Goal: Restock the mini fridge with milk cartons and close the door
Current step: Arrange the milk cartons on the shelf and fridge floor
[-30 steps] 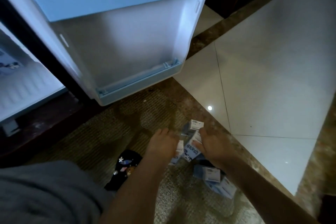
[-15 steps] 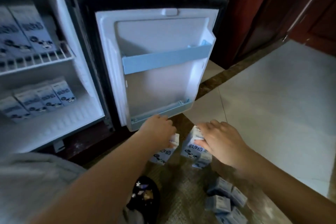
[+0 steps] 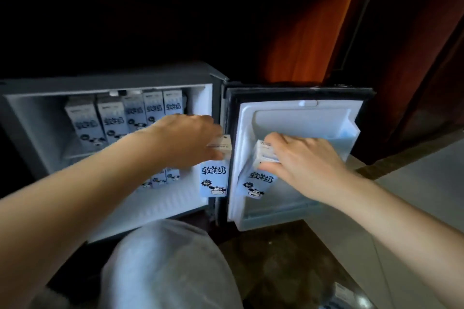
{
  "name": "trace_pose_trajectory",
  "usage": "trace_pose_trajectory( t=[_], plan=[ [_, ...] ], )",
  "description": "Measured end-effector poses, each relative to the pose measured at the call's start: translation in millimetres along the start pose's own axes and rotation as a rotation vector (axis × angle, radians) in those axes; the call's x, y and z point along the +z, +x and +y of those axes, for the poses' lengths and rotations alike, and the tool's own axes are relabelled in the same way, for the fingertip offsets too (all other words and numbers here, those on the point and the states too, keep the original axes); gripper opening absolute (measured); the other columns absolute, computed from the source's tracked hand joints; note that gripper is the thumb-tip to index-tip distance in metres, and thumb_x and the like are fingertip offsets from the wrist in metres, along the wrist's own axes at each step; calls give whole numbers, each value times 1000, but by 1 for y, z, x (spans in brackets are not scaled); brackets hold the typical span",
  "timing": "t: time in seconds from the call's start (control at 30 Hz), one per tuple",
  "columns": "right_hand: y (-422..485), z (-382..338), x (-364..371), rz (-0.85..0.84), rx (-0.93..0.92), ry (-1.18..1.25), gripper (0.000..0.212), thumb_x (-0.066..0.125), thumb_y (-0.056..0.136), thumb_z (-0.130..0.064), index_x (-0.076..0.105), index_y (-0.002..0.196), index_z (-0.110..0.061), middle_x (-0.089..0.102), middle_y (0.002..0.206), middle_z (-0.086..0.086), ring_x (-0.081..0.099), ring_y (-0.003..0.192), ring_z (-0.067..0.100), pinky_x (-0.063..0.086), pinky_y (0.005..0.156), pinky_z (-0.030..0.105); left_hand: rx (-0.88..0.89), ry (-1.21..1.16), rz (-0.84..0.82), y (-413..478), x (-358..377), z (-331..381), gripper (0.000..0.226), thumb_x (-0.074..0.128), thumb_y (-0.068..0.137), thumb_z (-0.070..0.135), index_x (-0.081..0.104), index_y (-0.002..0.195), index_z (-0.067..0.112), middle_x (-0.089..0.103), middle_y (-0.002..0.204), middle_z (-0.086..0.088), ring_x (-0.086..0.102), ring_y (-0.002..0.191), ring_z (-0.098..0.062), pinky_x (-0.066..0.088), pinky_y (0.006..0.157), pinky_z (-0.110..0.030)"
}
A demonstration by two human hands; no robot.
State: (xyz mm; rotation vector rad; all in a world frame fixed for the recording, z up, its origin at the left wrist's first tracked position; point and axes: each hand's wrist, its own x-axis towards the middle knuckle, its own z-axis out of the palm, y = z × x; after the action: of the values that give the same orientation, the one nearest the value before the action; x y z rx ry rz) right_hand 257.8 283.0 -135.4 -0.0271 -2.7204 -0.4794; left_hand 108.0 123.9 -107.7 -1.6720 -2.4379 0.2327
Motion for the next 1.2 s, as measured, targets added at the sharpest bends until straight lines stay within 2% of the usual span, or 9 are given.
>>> trace_pose_trajectory(
  t=[0.1,0.23,0.37,0.53,0.6,0.73,0.97,1.1,1.2],
  plan=[
    [36,-12,-12,24,-10,13,51,30,92,-59,37,120,-17,59,118,-2,61,101,24,35,64,31,-100,121,70,-13,-3,-25,52,36,92,56,44,127,19,51,122,1,60,103,-20,50,85,-34],
    [79,-26,-15,39,-30,35,51,31,91,-60,38,116,-16,58,114,-1,59,103,27,33,64,33,-208,134,74,-24,6,-58,51,40,90,56,46,120,15,55,112,0,62,95,-19,54,82,-35],
    [116,-39,-10,70,-18,97,51,34,91,-59,38,117,-15,58,116,0,58,106,31,37,69,36,-345,2,90,-29,27,-88,46,43,90,53,47,114,14,58,105,1,63,86,-17,51,70,-26],
    [162,-61,8,32,-49,109,49,38,92,-54,38,114,-10,57,114,4,59,105,31,38,69,35,-452,-149,139,-20,57,-117,41,49,91,41,45,119,11,57,112,-4,63,92,-21,55,79,-33],
    [179,-69,22,11,-47,89,48,40,93,-52,39,115,-8,56,114,6,60,104,32,36,66,33,-487,-199,186,-15,65,-126,45,49,91,39,44,124,9,56,116,-5,64,94,-22,52,79,-30],
    [204,-78,51,9,20,88,46,42,95,-46,40,116,-5,56,113,10,61,102,33,43,67,33,-546,-280,278,-9,78,-142,44,51,92,35,43,127,8,52,122,-7,64,95,-23,51,76,-30],
    [229,-84,83,2,127,205,41,50,94,-35,40,120,-4,55,117,12,63,99,30,50,74,35,-527,-141,308,5,96,-149,48,42,95,40,39,131,8,48,128,-8,66,94,-23,56,76,-32],
    [230,-90,99,-30,131,282,43,51,93,-36,40,123,-7,53,119,11,60,102,27,52,76,33,-554,-97,342,14,105,-144,47,41,97,39,35,132,8,46,131,-7,64,99,-24,54,75,-30],
    [227,-84,107,-40,146,338,43,50,93,-39,41,122,-9,53,117,9,60,101,26,54,79,39,-575,-120,388,23,111,-139,47,43,98,34,32,136,8,45,134,-8,62,104,-25,53,75,-30]
  ],
)
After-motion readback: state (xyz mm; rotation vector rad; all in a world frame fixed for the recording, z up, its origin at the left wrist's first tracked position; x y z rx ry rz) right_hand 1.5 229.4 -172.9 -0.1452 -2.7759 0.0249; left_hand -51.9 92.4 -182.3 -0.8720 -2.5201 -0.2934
